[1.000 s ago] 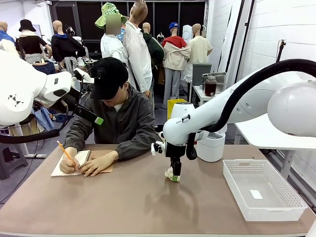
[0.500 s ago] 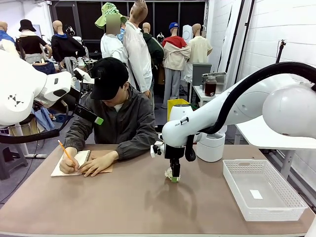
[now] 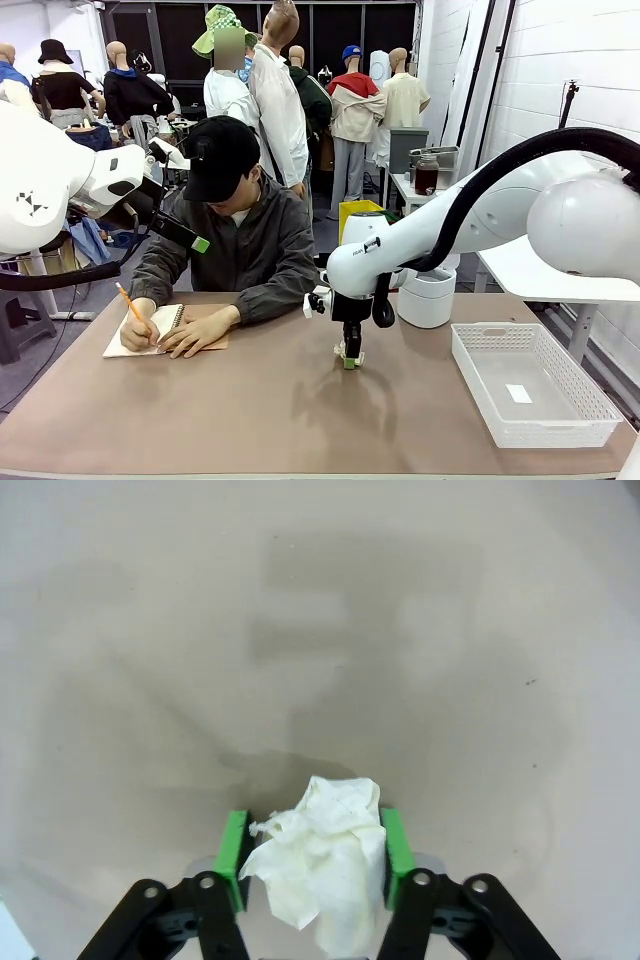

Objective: Sort the paper based on its condition.
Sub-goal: If a person hands you a paper, place it in the Organizing basket , and if it's crumpled, put it in the Trash can.

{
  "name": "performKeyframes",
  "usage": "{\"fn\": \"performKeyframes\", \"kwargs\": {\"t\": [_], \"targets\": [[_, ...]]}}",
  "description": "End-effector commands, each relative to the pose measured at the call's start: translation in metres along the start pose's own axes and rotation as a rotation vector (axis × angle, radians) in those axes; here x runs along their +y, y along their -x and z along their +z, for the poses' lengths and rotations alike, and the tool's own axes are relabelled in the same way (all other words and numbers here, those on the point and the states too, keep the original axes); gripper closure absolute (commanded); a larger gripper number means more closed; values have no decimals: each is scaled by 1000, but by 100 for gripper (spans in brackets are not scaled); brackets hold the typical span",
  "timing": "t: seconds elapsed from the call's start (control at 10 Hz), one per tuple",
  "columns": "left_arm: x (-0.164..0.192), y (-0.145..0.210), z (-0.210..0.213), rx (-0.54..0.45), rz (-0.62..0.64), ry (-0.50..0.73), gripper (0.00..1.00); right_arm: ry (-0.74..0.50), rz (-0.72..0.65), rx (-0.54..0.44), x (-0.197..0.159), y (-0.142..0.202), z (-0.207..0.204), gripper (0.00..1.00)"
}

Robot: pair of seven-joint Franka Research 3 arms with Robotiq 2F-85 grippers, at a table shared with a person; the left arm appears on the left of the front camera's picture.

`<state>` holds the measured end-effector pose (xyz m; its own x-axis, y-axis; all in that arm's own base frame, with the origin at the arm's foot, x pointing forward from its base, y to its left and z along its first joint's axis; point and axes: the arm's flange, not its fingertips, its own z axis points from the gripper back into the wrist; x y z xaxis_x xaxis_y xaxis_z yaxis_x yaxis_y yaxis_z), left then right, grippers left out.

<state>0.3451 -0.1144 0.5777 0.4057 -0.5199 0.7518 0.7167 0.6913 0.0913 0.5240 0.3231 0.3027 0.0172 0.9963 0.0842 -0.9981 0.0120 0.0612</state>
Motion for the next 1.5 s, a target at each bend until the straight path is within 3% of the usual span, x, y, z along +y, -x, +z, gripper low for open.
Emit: {"fn": "performKeyframes", "kwargs": {"t": [0.0,0.1,0.5,0.8,1.1,1.4], "targets": [[1,0,1,5,4,7,0,-26,-28,-27,-7,-2,-1,83],[1,0,1,5,4,7,0,-31,-35,-39,-7,-3,-2,100],[1,0,1,5,4,7,0,-41,-102,-87,-12,2,9,100],[1,0,1,5,4,7,0,72,-294,-117,-16,29,73,100],[1,0,1,5,4,7,0,265,-459,-52,-26,69,148,100],[1,0,1,5,4,7,0,416,-596,62,-47,93,183,100]]}}
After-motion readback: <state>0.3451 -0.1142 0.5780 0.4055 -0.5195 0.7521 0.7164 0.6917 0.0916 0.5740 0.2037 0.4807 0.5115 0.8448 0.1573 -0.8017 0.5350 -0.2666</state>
